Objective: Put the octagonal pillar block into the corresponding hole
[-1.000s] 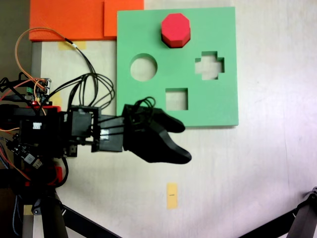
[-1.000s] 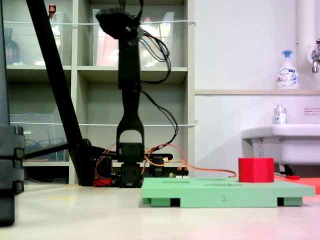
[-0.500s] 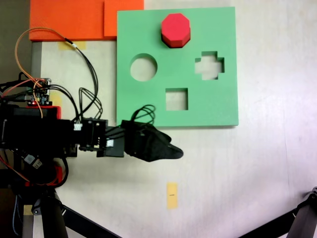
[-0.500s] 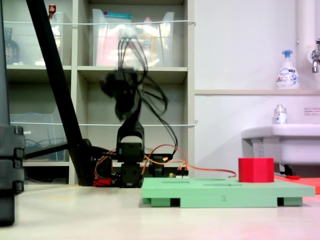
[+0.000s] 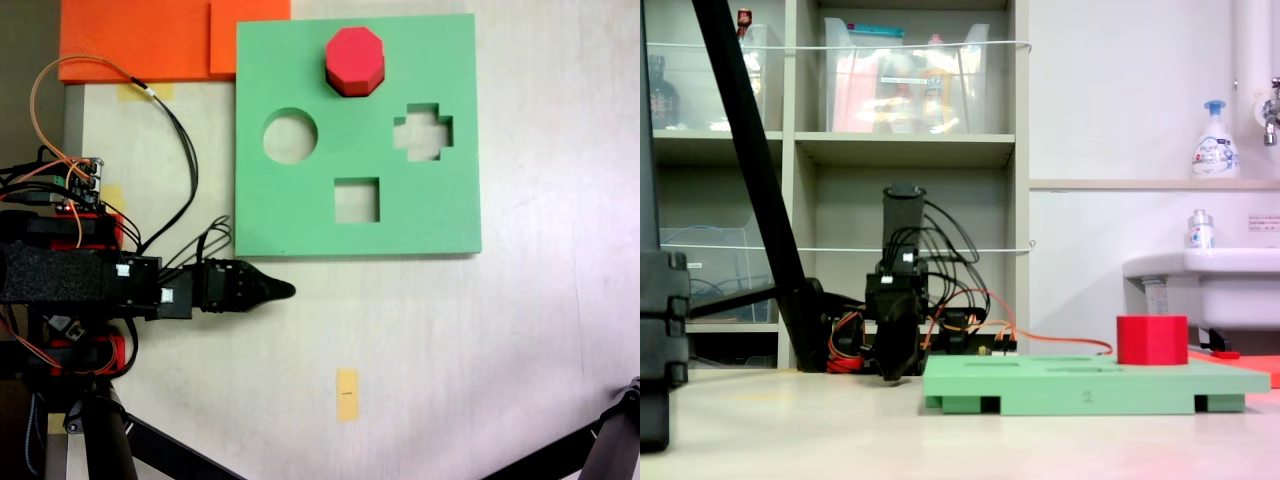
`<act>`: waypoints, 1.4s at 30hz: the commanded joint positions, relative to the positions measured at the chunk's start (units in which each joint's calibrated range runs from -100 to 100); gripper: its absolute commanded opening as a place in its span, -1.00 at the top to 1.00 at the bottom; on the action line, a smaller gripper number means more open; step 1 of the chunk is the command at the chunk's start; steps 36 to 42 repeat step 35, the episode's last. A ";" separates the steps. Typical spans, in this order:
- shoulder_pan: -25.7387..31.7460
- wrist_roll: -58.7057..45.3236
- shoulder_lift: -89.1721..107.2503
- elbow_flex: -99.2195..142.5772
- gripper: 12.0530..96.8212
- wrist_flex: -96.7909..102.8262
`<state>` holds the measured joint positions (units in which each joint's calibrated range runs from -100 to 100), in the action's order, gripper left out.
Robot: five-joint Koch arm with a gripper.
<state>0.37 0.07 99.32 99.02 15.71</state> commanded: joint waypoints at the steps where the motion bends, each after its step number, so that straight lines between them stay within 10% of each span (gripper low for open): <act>1: -0.34 -0.34 0.68 0.98 0.10 -2.57; 42: -0.34 -0.10 0.68 0.98 0.12 -10.66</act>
